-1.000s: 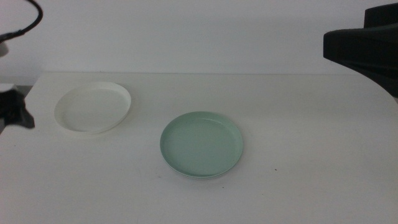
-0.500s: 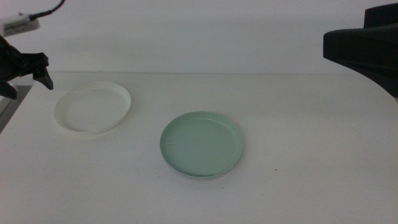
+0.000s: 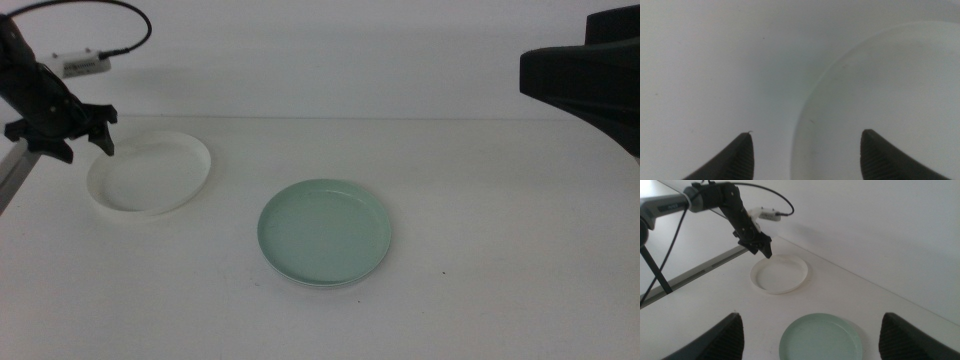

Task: Stack the three bowls on top of each other.

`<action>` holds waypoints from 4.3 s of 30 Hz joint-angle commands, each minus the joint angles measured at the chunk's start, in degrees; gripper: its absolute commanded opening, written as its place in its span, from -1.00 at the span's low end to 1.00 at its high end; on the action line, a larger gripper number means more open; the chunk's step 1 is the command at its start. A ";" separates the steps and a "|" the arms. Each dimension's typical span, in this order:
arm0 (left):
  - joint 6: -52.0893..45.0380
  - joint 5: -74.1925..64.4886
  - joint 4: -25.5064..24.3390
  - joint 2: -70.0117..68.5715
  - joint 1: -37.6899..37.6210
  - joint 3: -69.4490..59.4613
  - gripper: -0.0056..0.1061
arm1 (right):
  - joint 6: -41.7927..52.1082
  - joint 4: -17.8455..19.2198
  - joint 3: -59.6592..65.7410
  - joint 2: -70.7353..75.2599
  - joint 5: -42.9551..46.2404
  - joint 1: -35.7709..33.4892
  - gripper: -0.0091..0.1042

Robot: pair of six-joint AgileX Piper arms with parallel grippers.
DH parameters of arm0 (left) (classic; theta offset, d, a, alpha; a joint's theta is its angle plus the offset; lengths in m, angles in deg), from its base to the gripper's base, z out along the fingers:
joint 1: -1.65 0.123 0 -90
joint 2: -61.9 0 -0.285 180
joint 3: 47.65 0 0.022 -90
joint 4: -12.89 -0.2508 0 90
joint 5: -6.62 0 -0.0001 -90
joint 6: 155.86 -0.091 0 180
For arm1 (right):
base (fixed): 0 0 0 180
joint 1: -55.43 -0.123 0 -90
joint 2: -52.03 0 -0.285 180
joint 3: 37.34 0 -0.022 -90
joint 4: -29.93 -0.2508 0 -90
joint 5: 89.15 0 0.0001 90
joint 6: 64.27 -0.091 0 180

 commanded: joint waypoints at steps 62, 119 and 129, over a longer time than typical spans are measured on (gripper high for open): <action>3.88 19.96 12.76 -26.53 -27.98 -39.15 -0.93 | 0.00 -0.02 0.25 0.17 0.48 -0.15 0.79; 14.79 18.80 -11.28 -89.75 -27.20 -63.51 0.78 | -0.25 -0.02 0.25 0.17 0.52 -0.15 0.79; 14.84 21.09 -10.87 -89.75 -27.20 -63.51 0.78 | -0.25 -0.02 0.25 0.17 0.52 -0.15 0.79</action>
